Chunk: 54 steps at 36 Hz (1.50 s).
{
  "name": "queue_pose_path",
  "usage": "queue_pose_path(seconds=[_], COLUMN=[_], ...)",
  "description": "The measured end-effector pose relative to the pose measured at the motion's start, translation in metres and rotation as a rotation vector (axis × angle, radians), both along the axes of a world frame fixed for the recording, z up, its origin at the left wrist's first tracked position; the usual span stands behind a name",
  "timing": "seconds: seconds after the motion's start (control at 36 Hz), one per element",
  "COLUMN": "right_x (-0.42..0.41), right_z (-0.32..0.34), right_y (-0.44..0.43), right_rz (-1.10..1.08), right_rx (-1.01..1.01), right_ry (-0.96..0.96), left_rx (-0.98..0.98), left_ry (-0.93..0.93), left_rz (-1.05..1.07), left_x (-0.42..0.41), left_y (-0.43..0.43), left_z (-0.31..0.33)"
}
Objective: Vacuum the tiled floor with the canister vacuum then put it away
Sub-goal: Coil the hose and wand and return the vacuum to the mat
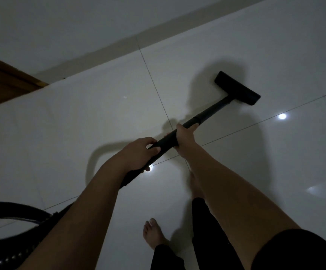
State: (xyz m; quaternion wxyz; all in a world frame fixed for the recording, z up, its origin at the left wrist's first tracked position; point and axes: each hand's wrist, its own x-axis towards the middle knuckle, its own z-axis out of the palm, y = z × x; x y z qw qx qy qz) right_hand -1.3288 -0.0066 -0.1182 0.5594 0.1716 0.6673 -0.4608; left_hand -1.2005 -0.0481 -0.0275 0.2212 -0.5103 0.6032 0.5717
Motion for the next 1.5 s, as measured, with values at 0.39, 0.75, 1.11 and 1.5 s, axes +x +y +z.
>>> queue_pose_path(seconds=[0.39, 0.75, 1.11, 1.5], right_x=[-0.009, -0.028, -0.014, 0.070], right_z=[0.011, 0.000, -0.008, -0.002], right_y=[0.060, 0.011, -0.005, -0.016], right_rz=[0.566, 1.332, 1.282, 1.122], right_rx=[-0.331, -0.735, -0.793, -0.664], right_ry=[0.344, 0.775, 0.668, 0.507], left_rx=[-0.203, -0.227, -0.630, -0.871], left_ry=[-0.033, -0.033, -0.076, 0.014], left_rz=[0.042, 0.031, 0.192, 1.414], left_x=[0.013, 0.012, 0.020, 0.018], left_y=[-0.014, -0.020, -0.010, 0.087], left_z=[-0.009, -0.003, 0.008, 0.014])
